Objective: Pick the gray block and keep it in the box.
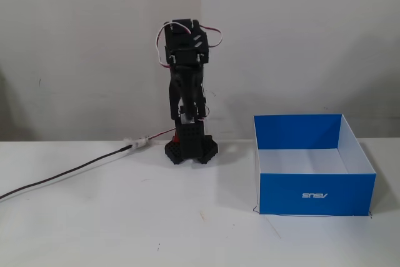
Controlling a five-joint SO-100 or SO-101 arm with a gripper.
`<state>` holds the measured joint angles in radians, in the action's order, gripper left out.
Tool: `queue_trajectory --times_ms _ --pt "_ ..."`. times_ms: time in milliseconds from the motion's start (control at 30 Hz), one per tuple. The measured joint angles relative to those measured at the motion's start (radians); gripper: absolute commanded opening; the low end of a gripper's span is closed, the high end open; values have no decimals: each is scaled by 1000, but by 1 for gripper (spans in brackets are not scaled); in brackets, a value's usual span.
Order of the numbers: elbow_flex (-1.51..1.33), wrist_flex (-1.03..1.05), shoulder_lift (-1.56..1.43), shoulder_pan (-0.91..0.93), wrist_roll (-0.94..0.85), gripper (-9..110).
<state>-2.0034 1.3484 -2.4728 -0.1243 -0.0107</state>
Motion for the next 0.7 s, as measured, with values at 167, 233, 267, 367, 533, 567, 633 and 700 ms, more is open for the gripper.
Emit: queue_trajectory --times_ms 167,233,267,367,533,567,633,700 --pt "-190 -51 -198 110 -40 0" --pt "-270 -66 -285 133 -55 0" --pt "-305 -74 -321 153 -66 0" --pt "-423 -130 -413 198 -89 0" --pt "-684 -178 -634 230 -132 0" --pt "-724 -190 -650 229 -141 0" --pt "-810 -206 -709 256 -158 0" --pt "-897 -209 -790 265 -181 0"
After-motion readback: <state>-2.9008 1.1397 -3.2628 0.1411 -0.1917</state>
